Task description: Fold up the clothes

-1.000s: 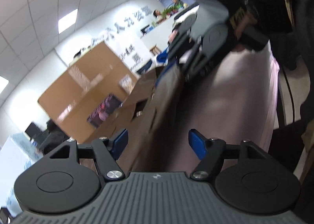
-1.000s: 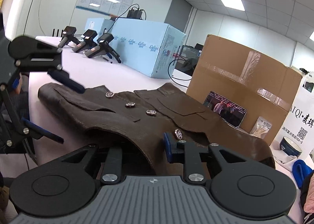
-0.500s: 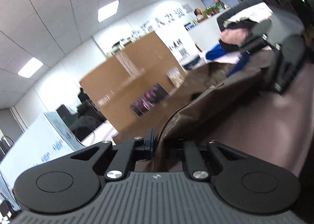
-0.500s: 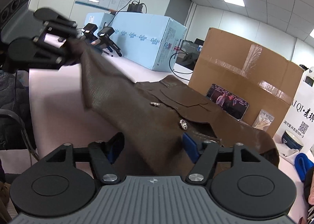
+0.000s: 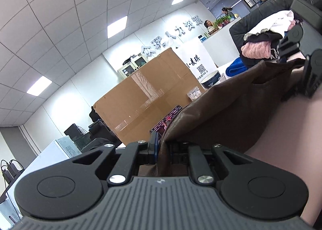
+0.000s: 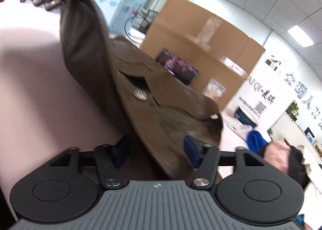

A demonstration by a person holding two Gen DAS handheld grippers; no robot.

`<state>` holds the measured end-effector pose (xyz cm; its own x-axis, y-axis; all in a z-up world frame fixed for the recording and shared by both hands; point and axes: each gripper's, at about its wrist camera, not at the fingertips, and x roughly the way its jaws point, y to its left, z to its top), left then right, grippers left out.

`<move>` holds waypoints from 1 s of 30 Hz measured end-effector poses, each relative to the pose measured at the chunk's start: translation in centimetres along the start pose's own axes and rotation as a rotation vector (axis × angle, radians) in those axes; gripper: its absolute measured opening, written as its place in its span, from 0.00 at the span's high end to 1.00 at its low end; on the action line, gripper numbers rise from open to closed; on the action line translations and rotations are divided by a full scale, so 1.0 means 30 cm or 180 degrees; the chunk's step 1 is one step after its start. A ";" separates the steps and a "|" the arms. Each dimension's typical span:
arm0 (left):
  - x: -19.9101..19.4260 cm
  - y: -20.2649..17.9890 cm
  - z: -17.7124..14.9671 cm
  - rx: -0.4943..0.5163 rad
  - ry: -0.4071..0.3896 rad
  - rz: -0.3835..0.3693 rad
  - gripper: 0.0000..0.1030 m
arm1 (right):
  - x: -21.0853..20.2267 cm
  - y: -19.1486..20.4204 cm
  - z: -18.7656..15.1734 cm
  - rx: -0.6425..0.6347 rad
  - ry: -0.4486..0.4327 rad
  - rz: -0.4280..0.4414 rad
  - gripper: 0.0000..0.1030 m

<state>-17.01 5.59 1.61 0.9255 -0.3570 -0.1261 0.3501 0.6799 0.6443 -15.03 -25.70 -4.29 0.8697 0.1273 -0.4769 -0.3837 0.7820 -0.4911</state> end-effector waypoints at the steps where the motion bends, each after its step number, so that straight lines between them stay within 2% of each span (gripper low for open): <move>1: -0.009 -0.010 -0.008 -0.0005 0.0042 -0.0010 0.91 | 0.000 -0.013 -0.013 -0.0008 0.0043 0.0007 0.86; 3: -0.025 -0.029 -0.025 -0.0034 0.0119 -0.0034 0.91 | -0.003 -0.041 -0.035 0.0006 0.0108 0.0027 0.89; 6: -0.046 -0.042 -0.032 -0.0115 0.0171 -0.0053 0.91 | -0.028 -0.105 -0.023 0.0239 -0.0026 0.0057 0.91; 9: -0.027 0.001 -0.016 -0.0121 0.0094 0.0114 0.91 | -0.044 -0.171 0.032 0.0342 -0.0261 0.0047 0.92; 13: 0.077 0.074 0.011 0.0073 0.0032 0.0340 0.91 | 0.001 -0.263 0.129 0.0286 -0.0468 0.0025 0.92; 15: 0.151 0.116 0.025 0.0161 0.0022 0.0366 0.91 | 0.046 -0.316 0.174 0.0258 -0.0483 0.0098 0.92; 19: 0.365 0.193 0.033 0.0367 0.0200 0.0253 0.91 | 0.186 -0.432 0.239 0.0341 -0.0355 0.0377 0.92; 24: 0.669 0.241 -0.004 0.0446 0.0637 -0.0042 0.91 | 0.404 -0.542 0.263 0.0541 0.0014 0.0763 0.91; 25: 0.753 0.243 -0.023 0.0414 0.0778 -0.0130 0.88 | 0.442 -0.555 0.257 0.0590 0.0084 0.0794 0.89; 26: 0.815 0.242 -0.038 0.0380 0.0904 -0.0201 0.87 | 0.480 -0.567 0.251 0.0639 0.0155 0.0825 0.74; 27: 0.855 0.238 -0.052 0.0378 0.0982 -0.0224 0.85 | 0.519 -0.580 0.244 0.0688 0.0225 0.0856 0.52; 29: 0.956 0.217 -0.101 0.0381 0.1219 -0.0263 0.63 | 0.578 -0.597 0.214 0.0799 0.0327 0.0887 0.39; 30: 0.974 0.212 -0.117 0.0381 0.1249 -0.0281 0.58 | 0.604 -0.605 0.195 0.0858 0.0370 0.0895 0.38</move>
<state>12.77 1.73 -0.64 0.8856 -0.1236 -0.4476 0.4326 0.5702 0.6984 9.52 -33.99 0.24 0.6956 0.3012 -0.6523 -0.4931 0.8605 -0.1284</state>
